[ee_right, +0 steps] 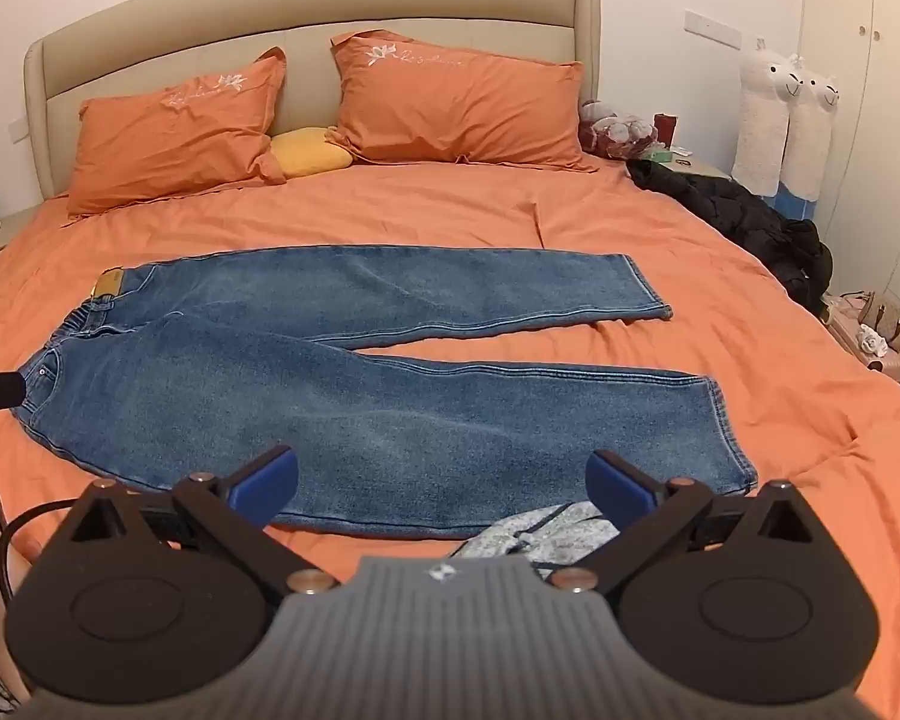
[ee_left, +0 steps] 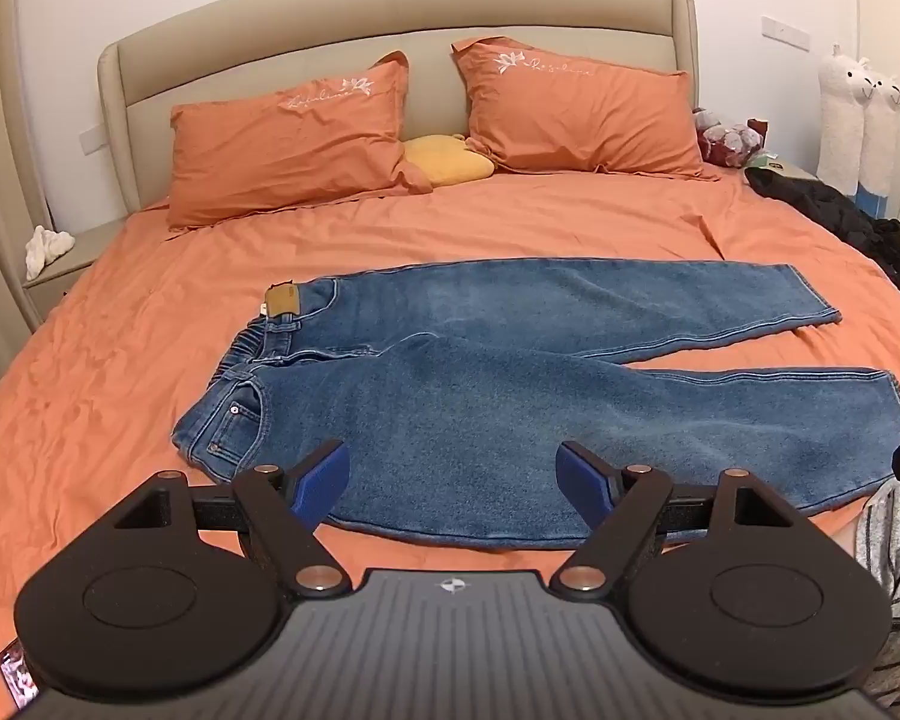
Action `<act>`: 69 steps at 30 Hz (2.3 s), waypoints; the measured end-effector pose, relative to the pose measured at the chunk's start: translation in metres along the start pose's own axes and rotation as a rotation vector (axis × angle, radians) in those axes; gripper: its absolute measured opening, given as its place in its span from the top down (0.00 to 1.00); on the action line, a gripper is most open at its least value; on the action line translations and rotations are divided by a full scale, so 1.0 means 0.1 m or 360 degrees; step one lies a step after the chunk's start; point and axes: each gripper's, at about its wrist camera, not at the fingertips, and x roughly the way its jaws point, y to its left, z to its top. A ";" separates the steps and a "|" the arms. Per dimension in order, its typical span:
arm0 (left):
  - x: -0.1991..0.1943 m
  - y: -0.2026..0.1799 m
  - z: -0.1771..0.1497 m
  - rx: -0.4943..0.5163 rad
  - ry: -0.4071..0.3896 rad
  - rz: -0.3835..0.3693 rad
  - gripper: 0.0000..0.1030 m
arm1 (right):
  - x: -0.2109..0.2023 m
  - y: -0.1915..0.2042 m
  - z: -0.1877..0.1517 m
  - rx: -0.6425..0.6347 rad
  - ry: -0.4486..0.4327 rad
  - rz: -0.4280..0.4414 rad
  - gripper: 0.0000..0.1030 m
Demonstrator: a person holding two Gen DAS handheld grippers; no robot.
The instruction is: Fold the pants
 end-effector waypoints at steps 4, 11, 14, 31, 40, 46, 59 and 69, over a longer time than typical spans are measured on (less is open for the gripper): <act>0.00 0.00 0.00 -0.0002 -0.0001 -0.0002 0.11 | 0.00 0.00 0.00 -0.0003 -0.0002 -0.0002 0.05; 0.00 0.00 0.00 -0.0005 -0.0003 -0.0003 0.11 | -0.02 0.04 0.04 -0.0005 0.0000 -0.0002 0.05; 0.00 0.00 0.00 -0.0006 -0.0005 -0.0004 0.11 | -0.02 0.04 0.05 -0.0009 0.0005 -0.0002 0.05; 0.03 0.04 0.00 -0.0014 0.0010 0.0006 0.11 | -0.03 0.12 0.10 -0.0055 -0.0033 0.0005 0.05; 0.02 0.13 0.02 -0.0062 0.0009 0.0056 0.11 | 0.11 0.20 0.11 -0.0084 -0.0001 0.0035 0.05; 0.03 0.18 0.01 -0.0081 0.0016 0.0085 0.11 | 0.18 0.28 0.14 -0.0105 0.0018 0.0062 0.05; 0.08 0.25 0.02 -0.0086 0.0033 0.0106 0.11 | 0.24 0.33 0.19 -0.0120 0.0029 0.0075 0.05; 0.10 0.27 -0.01 -0.0089 0.0042 0.0106 0.11 | 0.27 0.35 0.19 -0.0121 0.0038 0.0066 0.05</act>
